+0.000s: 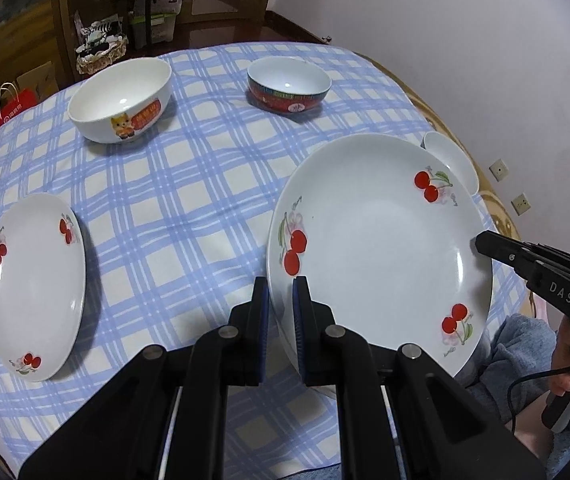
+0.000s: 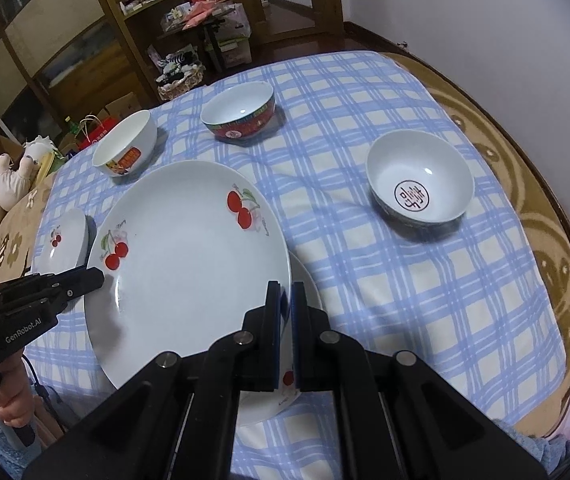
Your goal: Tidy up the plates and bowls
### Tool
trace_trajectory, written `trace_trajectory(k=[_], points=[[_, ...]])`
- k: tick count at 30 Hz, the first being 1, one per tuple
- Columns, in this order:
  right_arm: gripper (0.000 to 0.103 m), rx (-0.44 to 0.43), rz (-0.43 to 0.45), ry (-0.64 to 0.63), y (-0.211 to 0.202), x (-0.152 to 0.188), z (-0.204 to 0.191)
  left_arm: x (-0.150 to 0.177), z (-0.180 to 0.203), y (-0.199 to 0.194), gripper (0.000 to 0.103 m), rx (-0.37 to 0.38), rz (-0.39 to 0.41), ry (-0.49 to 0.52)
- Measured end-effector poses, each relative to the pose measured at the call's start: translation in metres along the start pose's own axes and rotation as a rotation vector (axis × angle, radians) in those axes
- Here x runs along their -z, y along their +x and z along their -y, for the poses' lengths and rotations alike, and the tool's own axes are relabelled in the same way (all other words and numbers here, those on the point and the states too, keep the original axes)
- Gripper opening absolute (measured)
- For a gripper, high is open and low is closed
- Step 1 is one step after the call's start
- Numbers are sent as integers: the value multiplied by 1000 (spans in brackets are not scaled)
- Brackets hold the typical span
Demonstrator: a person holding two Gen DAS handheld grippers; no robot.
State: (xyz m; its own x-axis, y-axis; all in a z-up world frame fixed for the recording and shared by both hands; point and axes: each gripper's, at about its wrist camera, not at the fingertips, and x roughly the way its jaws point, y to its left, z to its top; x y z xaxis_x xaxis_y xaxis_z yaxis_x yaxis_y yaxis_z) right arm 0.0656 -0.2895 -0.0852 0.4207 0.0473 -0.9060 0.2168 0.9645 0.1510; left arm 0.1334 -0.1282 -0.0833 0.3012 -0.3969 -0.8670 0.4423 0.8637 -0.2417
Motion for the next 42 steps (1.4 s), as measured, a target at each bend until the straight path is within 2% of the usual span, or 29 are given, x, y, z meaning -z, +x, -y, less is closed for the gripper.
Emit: trace_trajectory(k=[7,9,20,42], points=[[6,9,-42,37,17,7,3,5,2,14,11,-32,-40,14],[6,34,-58,21,23,9,0,6,-1,20,11,-26,-65,2],[6,47,-104,40,38,12,2,10,-5,36,11,-20,-112,-20],[6,113,-164,52,59,12,6,10,3,50,11,-27,-145,1]])
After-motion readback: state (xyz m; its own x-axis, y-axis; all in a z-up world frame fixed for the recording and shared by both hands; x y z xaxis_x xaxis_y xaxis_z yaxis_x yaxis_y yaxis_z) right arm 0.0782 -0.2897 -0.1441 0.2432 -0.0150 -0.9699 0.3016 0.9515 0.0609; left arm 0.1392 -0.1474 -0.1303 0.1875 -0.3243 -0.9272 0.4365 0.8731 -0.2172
